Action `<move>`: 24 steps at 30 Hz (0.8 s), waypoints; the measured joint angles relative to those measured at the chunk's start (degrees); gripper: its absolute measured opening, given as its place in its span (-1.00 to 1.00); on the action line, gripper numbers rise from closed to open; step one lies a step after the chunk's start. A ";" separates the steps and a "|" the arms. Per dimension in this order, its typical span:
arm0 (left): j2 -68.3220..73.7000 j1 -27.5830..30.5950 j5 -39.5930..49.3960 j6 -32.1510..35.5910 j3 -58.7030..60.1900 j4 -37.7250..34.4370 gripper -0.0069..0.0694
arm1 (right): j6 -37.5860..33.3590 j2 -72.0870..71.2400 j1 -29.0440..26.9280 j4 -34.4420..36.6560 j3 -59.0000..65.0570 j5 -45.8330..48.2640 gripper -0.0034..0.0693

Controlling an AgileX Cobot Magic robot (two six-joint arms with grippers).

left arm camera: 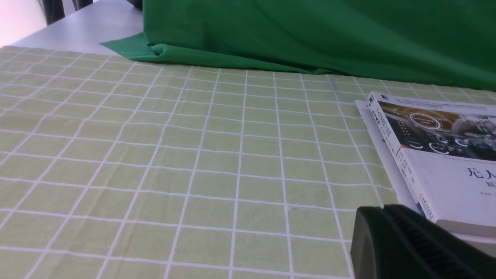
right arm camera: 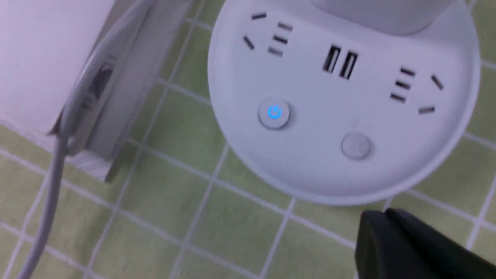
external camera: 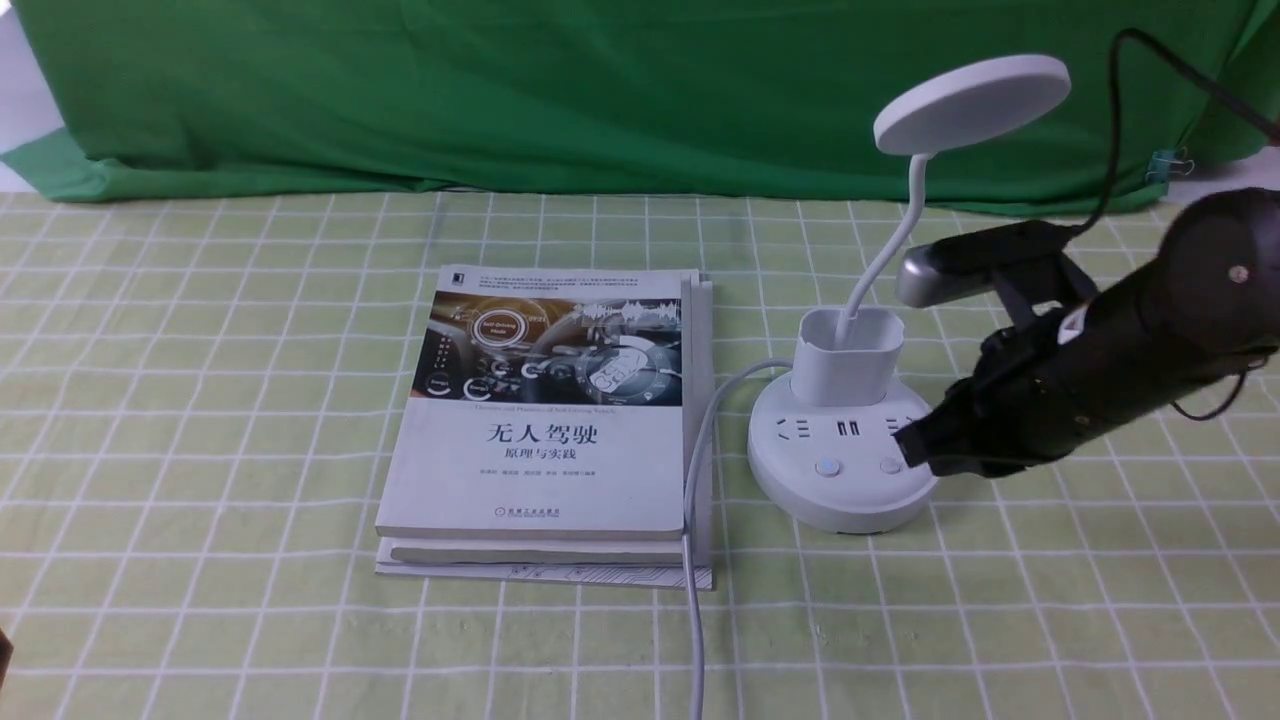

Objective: Turn on the table lamp on the green coffee tablecloth with your hand.
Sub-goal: 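Press the button on the base of the white desk lamp with the right gripper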

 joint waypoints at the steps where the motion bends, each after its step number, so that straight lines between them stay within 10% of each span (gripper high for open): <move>1: 0.00 0.00 0.00 0.00 0.00 0.00 -0.81 | -0.04 0.96 0.00 0.00 -0.92 -0.06 -0.82; 24: 0.00 0.00 0.00 0.00 0.00 0.00 -0.81 | -0.80 9.89 -0.28 0.89 -4.79 -5.32 -0.82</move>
